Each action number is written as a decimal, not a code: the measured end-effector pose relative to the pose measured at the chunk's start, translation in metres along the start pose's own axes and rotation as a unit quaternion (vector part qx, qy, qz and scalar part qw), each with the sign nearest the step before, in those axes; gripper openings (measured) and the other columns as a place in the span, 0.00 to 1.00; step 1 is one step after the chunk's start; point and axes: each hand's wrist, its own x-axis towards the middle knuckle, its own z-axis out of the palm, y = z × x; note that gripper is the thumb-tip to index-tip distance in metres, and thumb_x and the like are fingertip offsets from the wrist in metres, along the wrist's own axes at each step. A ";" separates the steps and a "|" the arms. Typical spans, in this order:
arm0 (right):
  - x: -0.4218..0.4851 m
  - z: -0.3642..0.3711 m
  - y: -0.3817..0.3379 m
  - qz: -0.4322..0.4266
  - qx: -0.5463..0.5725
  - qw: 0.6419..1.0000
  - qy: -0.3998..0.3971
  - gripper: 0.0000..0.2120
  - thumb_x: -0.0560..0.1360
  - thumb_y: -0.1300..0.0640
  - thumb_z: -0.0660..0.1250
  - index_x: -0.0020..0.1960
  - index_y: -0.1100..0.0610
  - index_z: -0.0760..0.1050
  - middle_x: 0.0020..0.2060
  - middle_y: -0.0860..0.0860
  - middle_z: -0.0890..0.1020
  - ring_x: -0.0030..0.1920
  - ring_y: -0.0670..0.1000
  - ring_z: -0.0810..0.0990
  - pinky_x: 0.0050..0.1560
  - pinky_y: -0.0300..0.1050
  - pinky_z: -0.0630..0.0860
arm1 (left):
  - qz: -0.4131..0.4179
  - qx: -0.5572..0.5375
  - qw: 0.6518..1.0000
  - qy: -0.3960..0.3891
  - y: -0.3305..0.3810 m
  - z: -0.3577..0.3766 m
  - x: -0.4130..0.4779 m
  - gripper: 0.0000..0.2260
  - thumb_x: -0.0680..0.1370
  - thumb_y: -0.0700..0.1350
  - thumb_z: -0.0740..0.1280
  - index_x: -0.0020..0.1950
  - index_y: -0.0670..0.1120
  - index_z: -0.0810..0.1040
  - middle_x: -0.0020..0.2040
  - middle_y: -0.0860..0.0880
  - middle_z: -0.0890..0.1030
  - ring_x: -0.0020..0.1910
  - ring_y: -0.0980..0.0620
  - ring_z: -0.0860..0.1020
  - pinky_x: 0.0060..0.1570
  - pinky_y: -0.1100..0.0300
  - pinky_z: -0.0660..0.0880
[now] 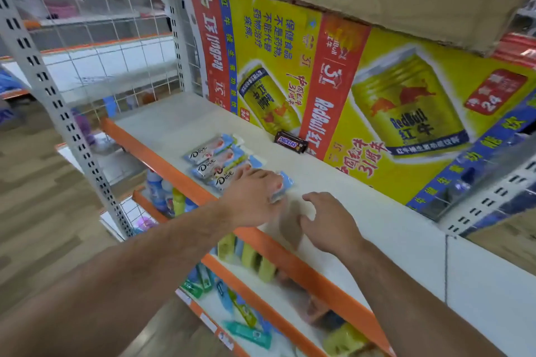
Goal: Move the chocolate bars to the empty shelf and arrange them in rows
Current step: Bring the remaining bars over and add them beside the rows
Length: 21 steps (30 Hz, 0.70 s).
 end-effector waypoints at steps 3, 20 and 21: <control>0.037 -0.002 0.000 0.003 0.016 1.000 0.010 0.24 0.75 0.46 0.63 0.70 0.49 0.68 0.67 0.49 0.72 0.65 0.51 0.72 0.61 0.45 0.70 | -0.022 -0.017 1.000 -0.009 -0.015 -0.004 0.029 0.27 0.72 0.64 0.57 0.69 0.57 0.69 0.69 0.54 0.72 0.71 0.46 0.65 0.70 0.47 0.59; 0.160 0.004 -0.008 0.125 0.103 0.985 0.059 0.21 0.74 0.49 0.66 0.66 0.51 0.72 0.60 0.51 0.79 0.57 0.52 0.78 0.54 0.43 0.73 | 0.071 -0.037 0.995 -0.054 -0.087 -0.007 0.192 0.18 0.75 0.54 0.67 0.60 0.47 0.74 0.56 0.46 0.78 0.54 0.44 0.77 0.52 0.53 0.73; 0.167 0.004 -0.012 0.133 0.108 0.983 0.065 0.20 0.73 0.50 0.66 0.64 0.51 0.73 0.55 0.51 0.81 0.52 0.53 0.80 0.49 0.42 0.73 | 0.077 -0.041 0.994 -0.060 -0.091 -0.006 0.199 0.17 0.75 0.53 0.67 0.59 0.47 0.74 0.54 0.46 0.79 0.52 0.44 0.77 0.48 0.54 0.73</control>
